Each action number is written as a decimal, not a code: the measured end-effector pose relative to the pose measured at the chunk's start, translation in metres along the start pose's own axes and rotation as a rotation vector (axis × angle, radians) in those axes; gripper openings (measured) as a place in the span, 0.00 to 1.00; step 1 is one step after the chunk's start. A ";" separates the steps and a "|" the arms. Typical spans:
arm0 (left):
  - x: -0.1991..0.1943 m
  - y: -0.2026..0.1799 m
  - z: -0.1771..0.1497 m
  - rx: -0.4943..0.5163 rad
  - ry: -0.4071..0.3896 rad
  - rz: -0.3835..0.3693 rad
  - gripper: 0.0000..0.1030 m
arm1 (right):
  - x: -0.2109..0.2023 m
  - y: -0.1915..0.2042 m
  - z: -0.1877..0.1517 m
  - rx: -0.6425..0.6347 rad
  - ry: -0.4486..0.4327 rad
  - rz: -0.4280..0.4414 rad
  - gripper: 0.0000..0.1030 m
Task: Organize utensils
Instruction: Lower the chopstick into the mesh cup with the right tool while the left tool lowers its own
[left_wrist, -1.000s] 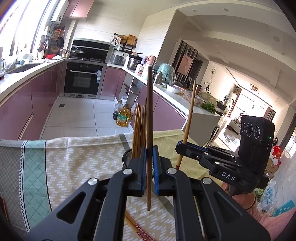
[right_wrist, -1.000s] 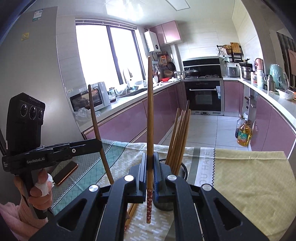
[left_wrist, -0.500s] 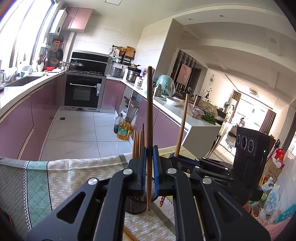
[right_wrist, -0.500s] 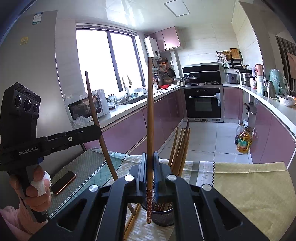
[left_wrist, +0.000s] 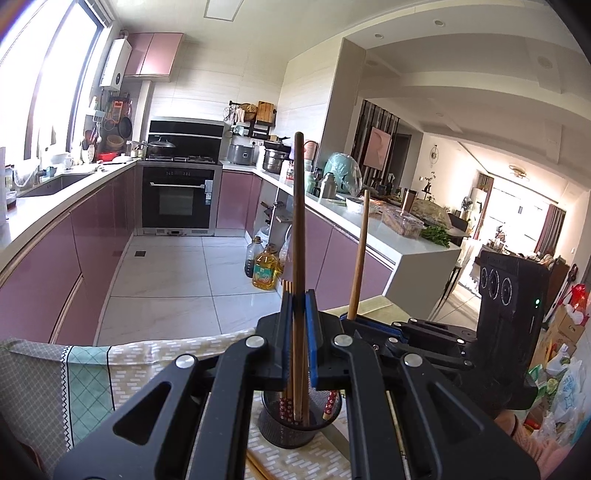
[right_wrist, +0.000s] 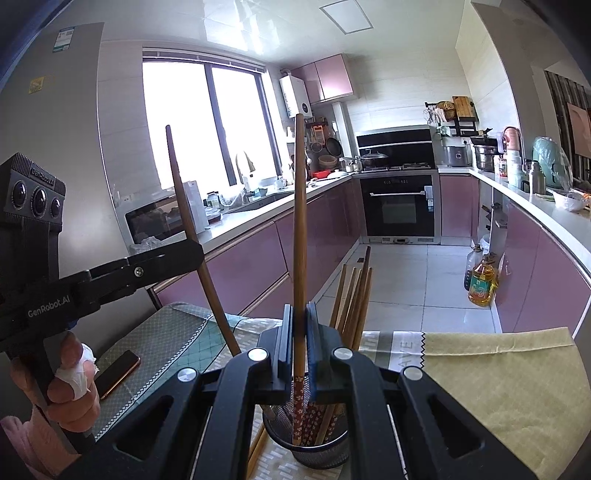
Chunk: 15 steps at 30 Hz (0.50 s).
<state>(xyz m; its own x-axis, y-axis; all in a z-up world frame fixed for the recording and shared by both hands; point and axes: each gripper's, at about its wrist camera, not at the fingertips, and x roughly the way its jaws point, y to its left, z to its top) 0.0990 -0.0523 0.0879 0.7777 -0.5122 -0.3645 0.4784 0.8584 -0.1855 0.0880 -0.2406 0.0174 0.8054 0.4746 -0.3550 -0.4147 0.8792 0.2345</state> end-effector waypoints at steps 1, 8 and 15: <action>0.003 0.000 -0.001 0.002 0.007 0.006 0.07 | 0.001 -0.001 0.000 0.001 0.000 -0.005 0.06; 0.023 0.000 -0.006 0.010 0.048 0.034 0.07 | 0.012 -0.004 -0.003 0.006 0.014 -0.032 0.05; 0.038 0.009 -0.012 0.016 0.087 0.057 0.07 | 0.021 -0.005 -0.007 0.003 0.026 -0.060 0.05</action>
<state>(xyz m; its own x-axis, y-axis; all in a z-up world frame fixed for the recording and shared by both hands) 0.1278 -0.0641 0.0618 0.7659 -0.4573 -0.4520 0.4414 0.8851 -0.1477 0.1038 -0.2353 0.0024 0.8173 0.4220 -0.3923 -0.3646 0.9060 0.2150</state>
